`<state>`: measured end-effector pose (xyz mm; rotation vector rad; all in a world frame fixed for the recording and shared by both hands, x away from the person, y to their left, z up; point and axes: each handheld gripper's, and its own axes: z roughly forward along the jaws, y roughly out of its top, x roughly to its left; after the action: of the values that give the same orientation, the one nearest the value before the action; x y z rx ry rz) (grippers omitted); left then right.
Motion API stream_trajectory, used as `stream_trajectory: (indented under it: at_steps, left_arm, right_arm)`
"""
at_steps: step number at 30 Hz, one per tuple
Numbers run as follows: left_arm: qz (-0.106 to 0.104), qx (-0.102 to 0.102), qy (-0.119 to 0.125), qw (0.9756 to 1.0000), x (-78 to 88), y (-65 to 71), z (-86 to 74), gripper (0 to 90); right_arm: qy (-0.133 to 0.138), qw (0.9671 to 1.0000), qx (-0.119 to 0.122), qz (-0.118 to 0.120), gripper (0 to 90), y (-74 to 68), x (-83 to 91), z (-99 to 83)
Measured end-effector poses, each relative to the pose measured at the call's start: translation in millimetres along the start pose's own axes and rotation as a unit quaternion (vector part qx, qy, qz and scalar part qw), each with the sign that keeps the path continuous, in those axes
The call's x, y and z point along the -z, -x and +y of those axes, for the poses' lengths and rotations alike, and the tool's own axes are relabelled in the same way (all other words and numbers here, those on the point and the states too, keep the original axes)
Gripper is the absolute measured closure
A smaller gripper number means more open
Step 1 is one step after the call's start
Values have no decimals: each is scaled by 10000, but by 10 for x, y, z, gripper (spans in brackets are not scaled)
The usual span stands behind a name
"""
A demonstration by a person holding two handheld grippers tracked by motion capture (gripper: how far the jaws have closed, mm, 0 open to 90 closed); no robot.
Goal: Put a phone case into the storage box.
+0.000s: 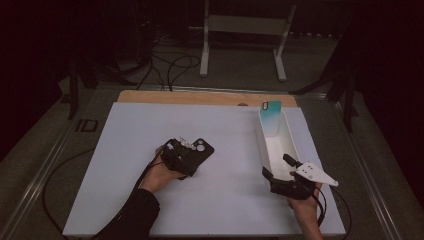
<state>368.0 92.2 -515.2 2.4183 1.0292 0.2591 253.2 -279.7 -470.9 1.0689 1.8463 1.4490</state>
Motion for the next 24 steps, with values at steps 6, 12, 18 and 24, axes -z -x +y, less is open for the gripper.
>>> stream_trajectory:
  at_steps: [6,12,18,24]
  left_arm:
    - [31,11,-25,10000,3,10,8,142]
    - [65,27,-6,10000,14,18,6,157]
    - [63,39,38,10000,30,18,-1,165]
    - [114,85,233,9996,107,31,2,166]
  right_arm:
    - [3,10000,3,10,94,-6,0,3]
    - [-14,10000,20,10,95,-4,0,4]
    - [-27,10000,14,12,95,0,-1,3]
    - [-45,10000,27,23,94,-1,-9,4]
